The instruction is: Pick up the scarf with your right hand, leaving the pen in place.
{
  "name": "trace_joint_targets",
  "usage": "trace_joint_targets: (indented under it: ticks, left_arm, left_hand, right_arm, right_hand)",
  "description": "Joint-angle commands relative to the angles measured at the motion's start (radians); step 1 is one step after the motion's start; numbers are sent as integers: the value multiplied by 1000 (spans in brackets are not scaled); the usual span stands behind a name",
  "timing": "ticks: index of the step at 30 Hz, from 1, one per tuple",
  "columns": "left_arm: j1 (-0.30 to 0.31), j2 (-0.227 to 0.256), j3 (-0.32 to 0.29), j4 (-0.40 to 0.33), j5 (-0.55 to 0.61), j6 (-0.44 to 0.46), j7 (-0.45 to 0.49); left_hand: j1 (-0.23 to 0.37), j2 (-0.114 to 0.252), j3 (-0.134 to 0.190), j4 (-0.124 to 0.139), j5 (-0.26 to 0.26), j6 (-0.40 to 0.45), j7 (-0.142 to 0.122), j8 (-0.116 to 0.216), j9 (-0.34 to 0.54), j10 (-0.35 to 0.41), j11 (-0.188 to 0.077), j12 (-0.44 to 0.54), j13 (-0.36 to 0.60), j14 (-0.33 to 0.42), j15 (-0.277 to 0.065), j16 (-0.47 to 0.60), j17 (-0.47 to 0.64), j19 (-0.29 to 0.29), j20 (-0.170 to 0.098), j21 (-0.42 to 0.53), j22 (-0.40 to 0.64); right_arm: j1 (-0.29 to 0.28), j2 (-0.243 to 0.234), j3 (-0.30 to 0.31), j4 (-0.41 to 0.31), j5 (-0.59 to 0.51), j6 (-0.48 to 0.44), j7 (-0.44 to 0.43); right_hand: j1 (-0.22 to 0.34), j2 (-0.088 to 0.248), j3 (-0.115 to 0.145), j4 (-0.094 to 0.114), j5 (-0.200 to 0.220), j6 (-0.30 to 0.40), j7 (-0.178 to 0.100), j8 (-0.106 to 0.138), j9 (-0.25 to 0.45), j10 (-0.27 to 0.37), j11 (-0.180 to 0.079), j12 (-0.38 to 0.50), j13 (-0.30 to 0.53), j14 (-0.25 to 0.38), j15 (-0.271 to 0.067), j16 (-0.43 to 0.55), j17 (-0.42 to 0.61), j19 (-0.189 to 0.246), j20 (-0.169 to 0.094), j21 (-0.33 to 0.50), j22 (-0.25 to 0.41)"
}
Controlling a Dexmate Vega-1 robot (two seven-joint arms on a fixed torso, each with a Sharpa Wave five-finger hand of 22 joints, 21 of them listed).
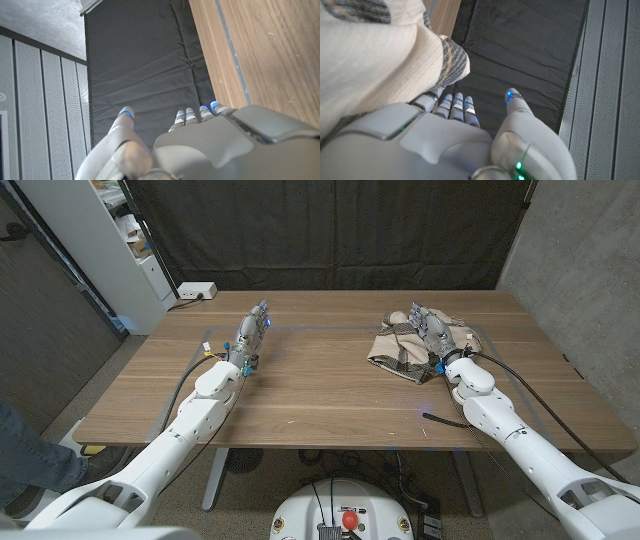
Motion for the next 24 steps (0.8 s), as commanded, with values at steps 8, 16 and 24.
trace_joint_targets:
  ticks: [8, 16, 24]
  left_arm:
    - [1, -338, -390, 48, 373, 88, -259]
    - [-14, -402, -461, 49, 460, 96, -315]
    - [-25, -439, -509, 52, 504, 102, -348]
  left_hand:
    - [15, 2, 7, -4, 4, -5, -1, 5, 1, -9, 0, 4, 4, -52, 2, 4, 5, -70, -3, 3, 3]
    - [16, 3, 6, -6, 3, -2, 0, 6, 1, -9, 0, 3, 4, -52, 1, 4, 5, -75, 1, 2, 3]
    - [17, 4, 6, -8, 2, 4, -1, 7, 1, -6, 0, 4, 4, -52, 0, 4, 5, -77, 2, 2, 3]
  right_arm:
    - [-34, 272, 320, -18, -312, -113, 193]
    - [-31, 337, 388, -27, -381, -97, 245]
    - [-28, 374, 426, -46, -429, -96, 273]
  right_hand:
    - [17, 2, 7, -6, -4, 8, -1, 7, 4, 8, 1, 5, 3, -5, 4, 6, -1, 6, 0, 5, 3]
    - [20, 1, 6, -9, -9, 7, -4, 6, 4, 11, 0, 7, 3, -4, 4, 6, -3, 7, 2, 5, 3]
    - [23, 0, 4, -12, -15, 11, -6, 8, 3, 12, -3, 7, 3, 1, 4, 9, -5, 8, 2, 5, 3]
